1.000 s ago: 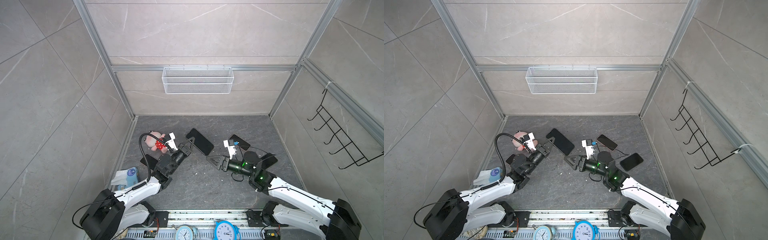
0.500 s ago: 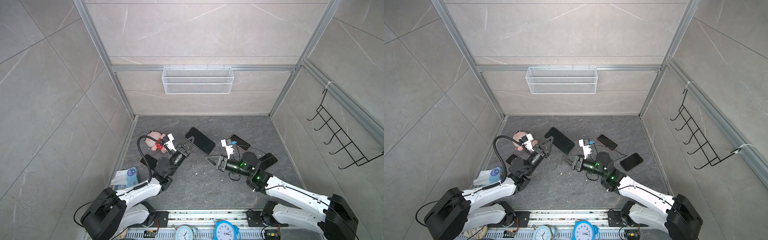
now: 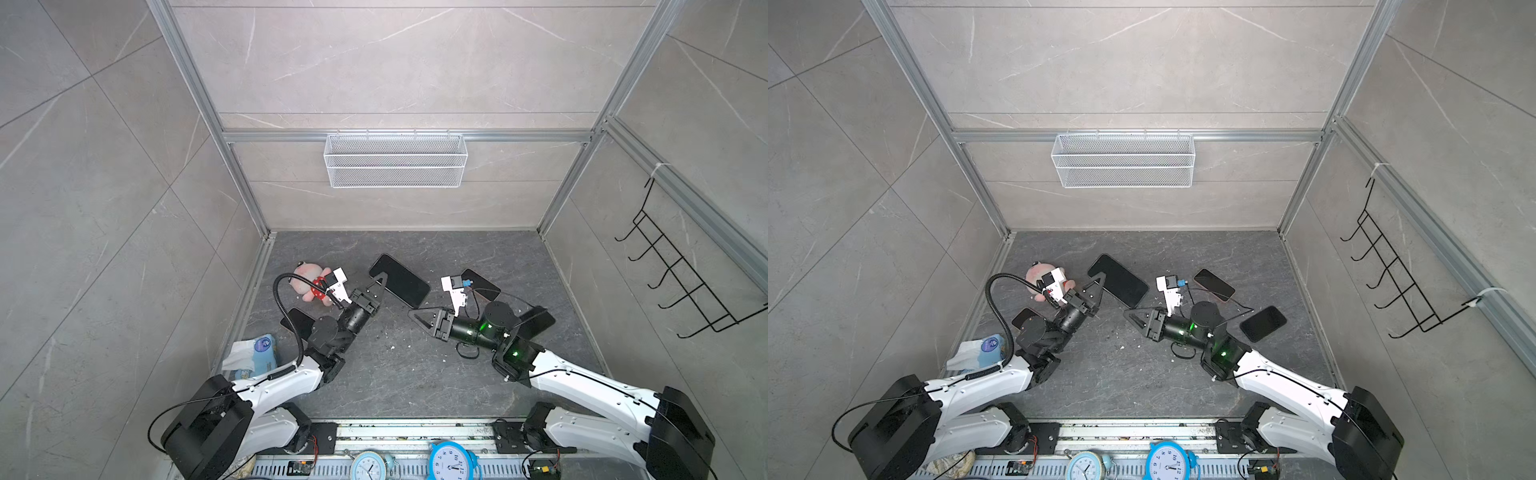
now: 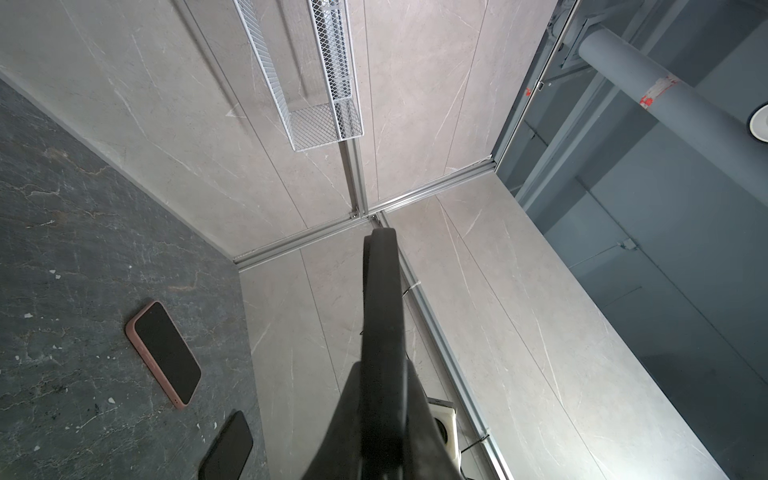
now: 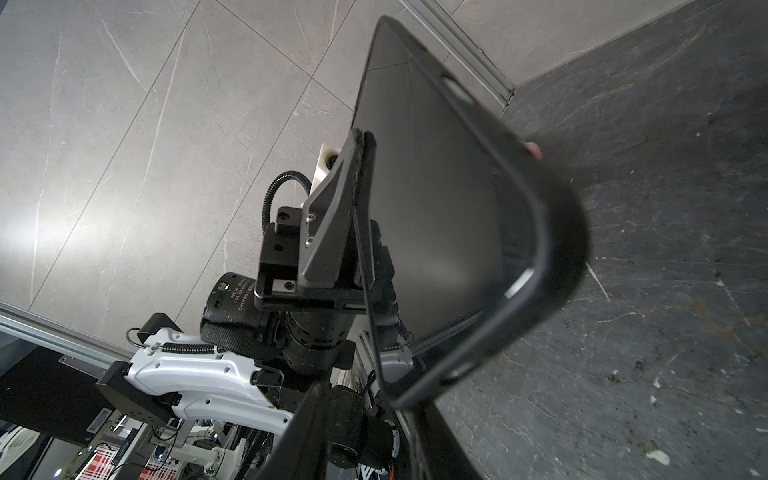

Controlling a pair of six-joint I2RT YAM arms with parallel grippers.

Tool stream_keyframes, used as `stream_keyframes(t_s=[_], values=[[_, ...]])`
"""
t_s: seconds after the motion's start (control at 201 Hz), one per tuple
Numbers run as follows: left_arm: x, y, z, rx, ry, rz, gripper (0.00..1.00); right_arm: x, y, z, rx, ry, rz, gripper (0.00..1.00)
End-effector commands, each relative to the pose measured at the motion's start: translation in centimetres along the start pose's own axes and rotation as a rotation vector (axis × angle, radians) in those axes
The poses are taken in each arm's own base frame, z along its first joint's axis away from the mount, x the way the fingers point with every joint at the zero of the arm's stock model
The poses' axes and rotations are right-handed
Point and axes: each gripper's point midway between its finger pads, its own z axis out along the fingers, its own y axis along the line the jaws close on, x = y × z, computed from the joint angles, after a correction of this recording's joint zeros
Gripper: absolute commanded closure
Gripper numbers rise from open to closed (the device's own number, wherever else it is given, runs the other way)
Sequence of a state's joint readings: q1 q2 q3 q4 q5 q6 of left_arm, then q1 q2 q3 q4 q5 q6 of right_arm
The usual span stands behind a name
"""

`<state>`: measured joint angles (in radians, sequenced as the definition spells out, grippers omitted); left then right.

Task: Take the phone out of the phone case
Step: Remove the phone case from the phone.

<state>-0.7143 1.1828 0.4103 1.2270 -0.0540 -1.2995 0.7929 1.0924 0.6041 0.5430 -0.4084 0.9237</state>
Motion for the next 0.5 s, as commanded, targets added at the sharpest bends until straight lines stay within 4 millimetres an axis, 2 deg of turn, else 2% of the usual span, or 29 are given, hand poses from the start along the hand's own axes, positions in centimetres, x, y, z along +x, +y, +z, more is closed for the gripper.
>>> stream_keyframes(t_s=[0.0, 0.498], values=[[-1.05, -4.13, -0.36, 0.153, -0.048, -0.028, 1.00, -1.15, 1.71, 0.28, -0.043, -0.027, -0.035, 0.67], [-0.47, -3.98, -0.48, 0.154, -0.044, -0.034, 1.00, -1.66, 1.73, 0.16, -0.032, -0.053, -0.047, 0.80]])
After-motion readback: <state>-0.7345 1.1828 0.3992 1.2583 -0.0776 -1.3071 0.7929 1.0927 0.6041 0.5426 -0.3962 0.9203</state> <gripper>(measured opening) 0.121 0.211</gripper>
